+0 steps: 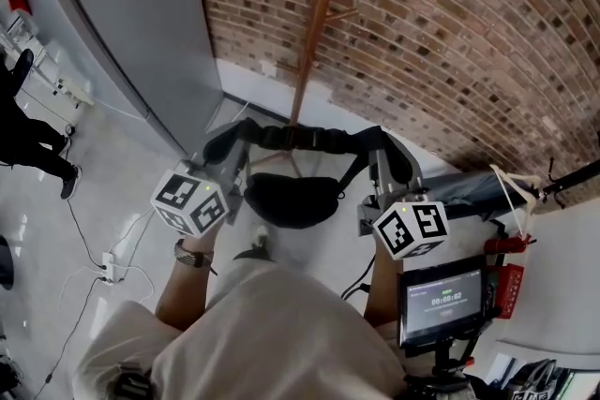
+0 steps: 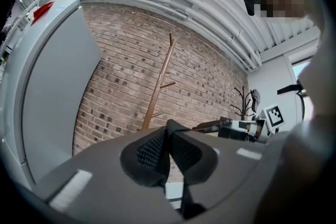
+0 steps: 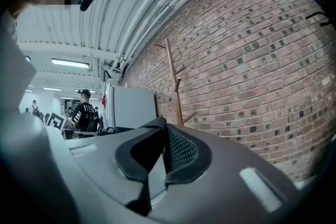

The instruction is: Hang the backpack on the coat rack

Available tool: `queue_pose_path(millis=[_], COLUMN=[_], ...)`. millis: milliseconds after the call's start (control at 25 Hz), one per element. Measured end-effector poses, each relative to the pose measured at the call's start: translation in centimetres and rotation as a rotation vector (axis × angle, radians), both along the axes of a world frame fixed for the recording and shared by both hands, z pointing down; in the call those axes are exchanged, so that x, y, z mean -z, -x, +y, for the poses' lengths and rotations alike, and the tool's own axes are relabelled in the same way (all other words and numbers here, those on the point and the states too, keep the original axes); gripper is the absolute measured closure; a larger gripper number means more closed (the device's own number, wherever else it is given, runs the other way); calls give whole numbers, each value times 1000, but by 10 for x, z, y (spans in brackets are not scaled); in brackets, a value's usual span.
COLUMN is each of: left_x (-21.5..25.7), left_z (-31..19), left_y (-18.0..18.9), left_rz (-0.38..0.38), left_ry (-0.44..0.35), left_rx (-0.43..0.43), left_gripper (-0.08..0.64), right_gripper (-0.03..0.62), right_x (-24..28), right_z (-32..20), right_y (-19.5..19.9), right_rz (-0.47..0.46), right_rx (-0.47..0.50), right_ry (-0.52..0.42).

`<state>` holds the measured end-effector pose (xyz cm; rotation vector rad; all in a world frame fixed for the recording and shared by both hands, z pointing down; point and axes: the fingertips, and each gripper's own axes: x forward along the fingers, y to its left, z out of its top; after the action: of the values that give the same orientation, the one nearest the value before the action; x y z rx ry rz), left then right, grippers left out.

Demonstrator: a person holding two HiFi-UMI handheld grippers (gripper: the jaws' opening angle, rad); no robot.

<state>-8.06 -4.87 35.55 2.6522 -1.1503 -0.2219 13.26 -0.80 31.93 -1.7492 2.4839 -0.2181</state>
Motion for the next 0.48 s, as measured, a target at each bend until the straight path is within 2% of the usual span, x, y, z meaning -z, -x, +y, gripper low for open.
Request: queue_pose_path(millis=[480], left_x=[8], left_z=[-75], left_y=[13], left_rz=[-25], left_ry=[-25], left_rx=[-66], left_gripper=[555], right_gripper=[584], right_x=[2], right_z=[-73], right_y=[9], right_rz=[-17], right_rx=[-50], right_ry=[25])
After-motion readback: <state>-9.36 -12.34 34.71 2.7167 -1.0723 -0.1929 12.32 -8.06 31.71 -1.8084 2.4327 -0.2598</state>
